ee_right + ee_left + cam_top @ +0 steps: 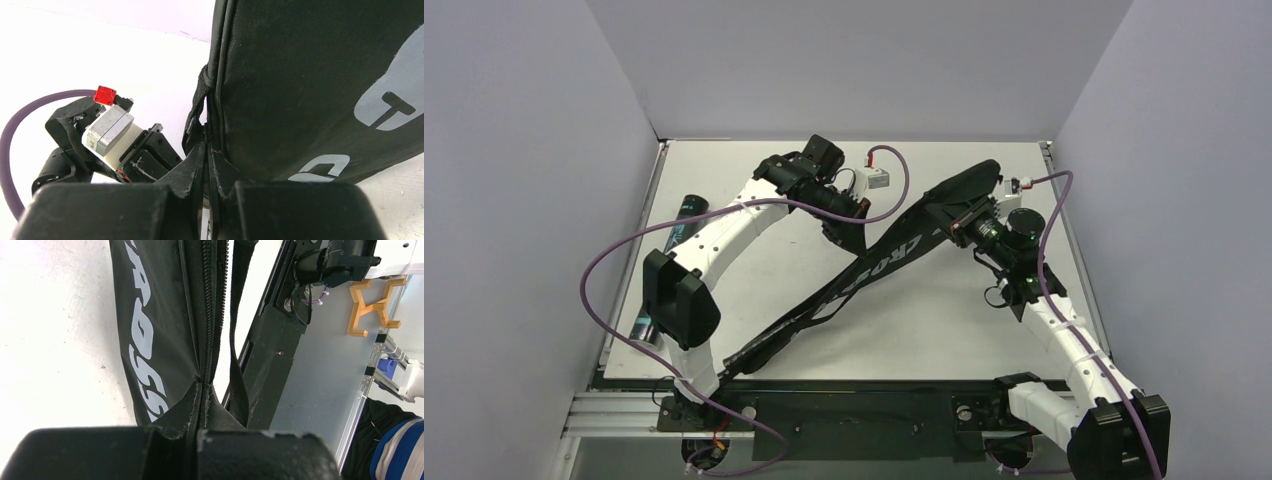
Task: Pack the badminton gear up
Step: Adjust the racket bag at the center of the board.
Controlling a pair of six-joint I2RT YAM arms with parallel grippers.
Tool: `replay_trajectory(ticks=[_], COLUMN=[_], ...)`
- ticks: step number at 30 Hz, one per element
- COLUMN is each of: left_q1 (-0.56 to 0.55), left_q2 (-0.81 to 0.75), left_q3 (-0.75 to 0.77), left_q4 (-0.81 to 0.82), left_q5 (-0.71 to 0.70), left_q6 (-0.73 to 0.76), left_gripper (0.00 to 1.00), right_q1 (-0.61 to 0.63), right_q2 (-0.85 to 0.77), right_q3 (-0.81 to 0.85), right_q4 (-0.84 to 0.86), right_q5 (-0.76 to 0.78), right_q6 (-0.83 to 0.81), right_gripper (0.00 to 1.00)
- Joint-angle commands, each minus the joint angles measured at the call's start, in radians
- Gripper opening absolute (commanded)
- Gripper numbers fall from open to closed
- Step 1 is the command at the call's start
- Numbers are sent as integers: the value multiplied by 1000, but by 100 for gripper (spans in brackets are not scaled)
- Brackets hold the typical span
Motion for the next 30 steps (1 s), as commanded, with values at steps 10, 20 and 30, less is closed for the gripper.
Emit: replay_trajectory(ticks=[10, 20, 30], left_q1=[7, 10, 13], left_q2=[-61, -61, -57], left_q3=[38, 32, 30], left_q4=[24, 32, 42], left_q5=[63, 62, 51], left_q6=[8, 3, -2], left_gripper=[0, 0, 0], right_q1=[162, 247, 360], right_q2=[6, 38, 144], right_q3=[-55, -93, -42], right_q4=[39, 107, 163], right_q5=[62, 15, -66], right_q6=[-8, 37, 36], right_gripper=[0, 0, 0])
